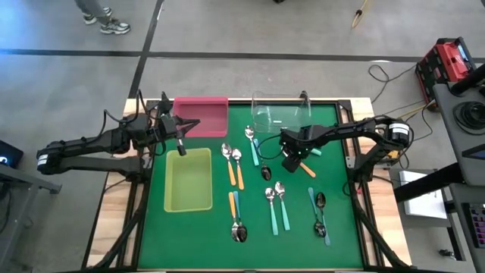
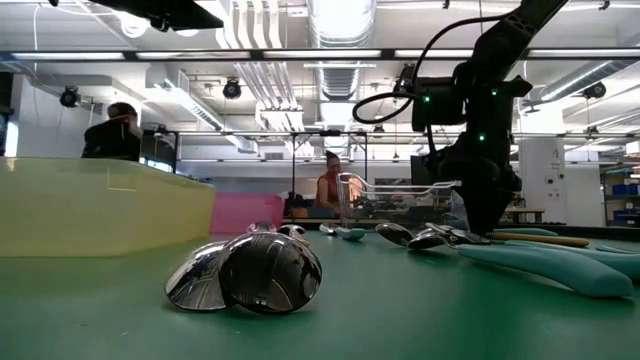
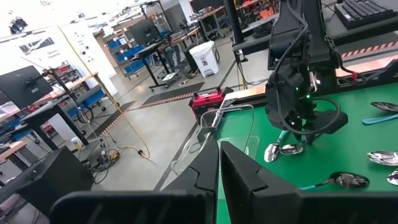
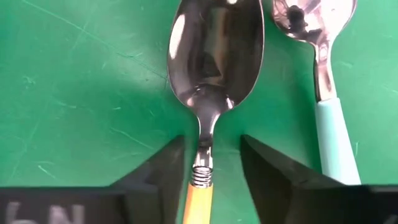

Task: Sort silverware by color (type)
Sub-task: Put the yellow spoon into the transparent bin

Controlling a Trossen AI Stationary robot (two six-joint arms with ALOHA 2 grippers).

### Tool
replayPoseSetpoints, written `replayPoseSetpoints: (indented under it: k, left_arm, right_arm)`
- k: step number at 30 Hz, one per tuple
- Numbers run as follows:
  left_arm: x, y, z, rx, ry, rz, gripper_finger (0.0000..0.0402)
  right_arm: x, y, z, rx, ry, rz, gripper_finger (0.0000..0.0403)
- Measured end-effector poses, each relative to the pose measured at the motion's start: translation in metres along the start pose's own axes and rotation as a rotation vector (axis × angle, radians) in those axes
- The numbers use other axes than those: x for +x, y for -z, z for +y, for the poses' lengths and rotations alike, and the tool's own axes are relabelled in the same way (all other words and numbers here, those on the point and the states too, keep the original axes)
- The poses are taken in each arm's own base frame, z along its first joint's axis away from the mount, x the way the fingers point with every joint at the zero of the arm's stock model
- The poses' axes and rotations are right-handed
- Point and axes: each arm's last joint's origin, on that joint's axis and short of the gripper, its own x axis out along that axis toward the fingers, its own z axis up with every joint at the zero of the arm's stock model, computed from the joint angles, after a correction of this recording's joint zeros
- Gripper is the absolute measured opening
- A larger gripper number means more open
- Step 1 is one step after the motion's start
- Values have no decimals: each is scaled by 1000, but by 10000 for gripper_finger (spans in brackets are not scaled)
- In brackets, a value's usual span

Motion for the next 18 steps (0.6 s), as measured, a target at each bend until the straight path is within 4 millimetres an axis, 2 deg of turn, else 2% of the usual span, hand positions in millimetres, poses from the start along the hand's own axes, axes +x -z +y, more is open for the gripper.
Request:
replayPoseSetpoints:
  k: [6,13,18]
  left_arm:
    - [0,0,0,0,0,1,0]
    - [0,0,0,-1,0,1,0]
    - [0,0,0,-4,0,1,0]
  right_arm:
    - [0,0,0,-1,-4,-3,27]
    - [-8,-2,2,-2,-46,-8,18]
    - [-44,-14,10,-19,-193,-89,17]
